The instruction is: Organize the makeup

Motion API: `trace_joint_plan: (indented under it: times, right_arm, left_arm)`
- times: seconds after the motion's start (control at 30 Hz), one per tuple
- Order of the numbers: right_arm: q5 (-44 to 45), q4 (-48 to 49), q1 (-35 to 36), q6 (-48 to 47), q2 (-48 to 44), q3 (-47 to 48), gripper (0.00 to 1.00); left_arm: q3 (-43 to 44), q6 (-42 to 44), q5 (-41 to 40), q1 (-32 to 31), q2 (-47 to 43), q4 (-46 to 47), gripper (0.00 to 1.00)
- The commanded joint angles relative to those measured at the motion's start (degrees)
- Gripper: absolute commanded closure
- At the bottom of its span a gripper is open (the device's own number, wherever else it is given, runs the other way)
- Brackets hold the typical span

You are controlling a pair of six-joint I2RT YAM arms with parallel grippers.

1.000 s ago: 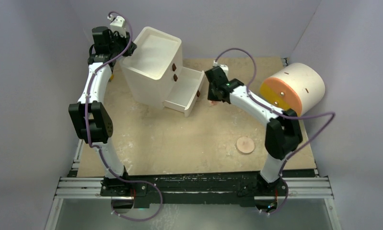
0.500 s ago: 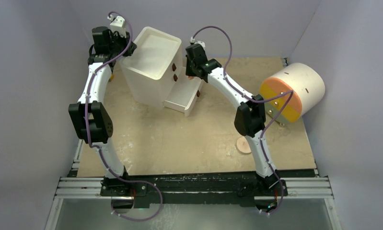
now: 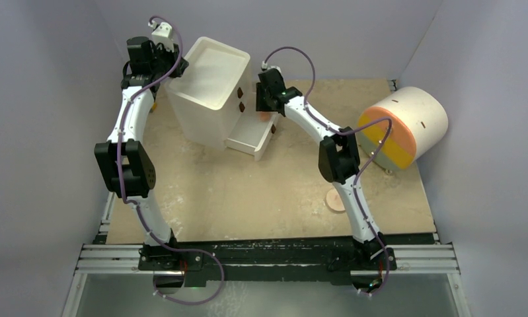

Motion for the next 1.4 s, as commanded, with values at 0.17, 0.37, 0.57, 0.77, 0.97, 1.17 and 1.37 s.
trace_joint_plan:
  times: [0.17,0.37,0.57,0.77,0.97,1.17,1.37]
  right_arm:
    - [-3.27,3.25,-0.26,-5.31,-10.79,-4.12,0.48]
    - [5.04,7.30,-1.15,-5.72,-30.24,-30.38,0.48]
    - [6.00,-0.95,-4.14,1.92,-44.14,-50.59,0.45]
    - [6.04,-7.12,-4.24,8.09,-57.09,-70.51,0.42]
    - [6.83,-11.56,-4.22,11.85,-62.58,-79.43,0.46]
    - [5.27,-11.51,-4.22,13.46,-62.05,-83.49,0.48]
    - [3.42,-7.23,-4.16,14.22,-58.25,-85.95,0.52]
  left_arm:
    - [-3.64,-0.16,1.60,-1.09,3.18,-13.57,1.00]
    - [-3.54,-0.24,1.92,-1.09,3.39,-13.18,1.00]
    - [-4.18,-0.07,2.13,-1.10,2.92,-12.97,1.00]
    - [-4.22,-0.24,2.83,-1.09,2.71,-12.61,1.00]
    - [-4.23,-0.27,2.78,-1.11,2.62,-12.76,1.00]
    - [-4.16,-0.20,2.57,-1.09,2.83,-12.62,1.00]
    - [-4.22,-0.15,2.41,-1.15,3.01,-12.70,1.00]
